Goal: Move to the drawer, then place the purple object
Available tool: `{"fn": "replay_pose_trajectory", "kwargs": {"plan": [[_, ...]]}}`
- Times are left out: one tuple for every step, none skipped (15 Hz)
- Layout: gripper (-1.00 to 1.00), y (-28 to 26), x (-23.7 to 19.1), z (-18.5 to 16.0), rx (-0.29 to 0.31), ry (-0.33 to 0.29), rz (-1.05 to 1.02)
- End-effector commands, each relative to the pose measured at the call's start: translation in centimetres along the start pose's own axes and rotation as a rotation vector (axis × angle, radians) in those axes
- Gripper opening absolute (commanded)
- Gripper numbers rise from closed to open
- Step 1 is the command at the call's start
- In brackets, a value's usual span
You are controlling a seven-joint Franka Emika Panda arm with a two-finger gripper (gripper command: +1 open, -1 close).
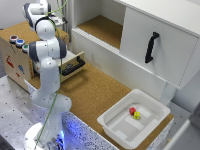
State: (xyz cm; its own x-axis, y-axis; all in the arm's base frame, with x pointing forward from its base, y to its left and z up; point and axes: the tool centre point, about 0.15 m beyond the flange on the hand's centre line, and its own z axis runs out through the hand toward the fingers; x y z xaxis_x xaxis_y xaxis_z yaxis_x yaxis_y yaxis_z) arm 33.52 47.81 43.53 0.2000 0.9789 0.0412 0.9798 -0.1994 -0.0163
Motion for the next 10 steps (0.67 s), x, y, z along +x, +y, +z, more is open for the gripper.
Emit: {"fn": "replay_pose_trajectory", "kwargs": {"plan": [[-1.00, -2.1, -2.1, 1.2, -0.022, 0.053, -0.015], [-1.00, -2.2, -2.3, 1.5, -0.020, 0.050, -0.004], [-1.00, -2.3, -2.4, 1.6, -0.022, 0.060, 0.007], [-1.00, -2.4, -2.5, 1.4, -0.035, 0.075, 0.017], [-1.00, -2.5, -2.7, 1.2, -0.036, 0.085, 0.024], [-1.00, -2.5, -2.9, 0.6, -0.061, 0.112, 0.038], [-1.00, -2.6, -3.3, -0.3, -0.072, 0.137, 0.055], [-1.00, -2.8, -3.6, -1.3, -0.098, 0.163, 0.073], [-1.00, -3.0, -4.2, -2.5, -0.138, 0.200, 0.086], [-1.00, -3.0, -5.1, -3.2, -0.169, 0.225, 0.091]]}}
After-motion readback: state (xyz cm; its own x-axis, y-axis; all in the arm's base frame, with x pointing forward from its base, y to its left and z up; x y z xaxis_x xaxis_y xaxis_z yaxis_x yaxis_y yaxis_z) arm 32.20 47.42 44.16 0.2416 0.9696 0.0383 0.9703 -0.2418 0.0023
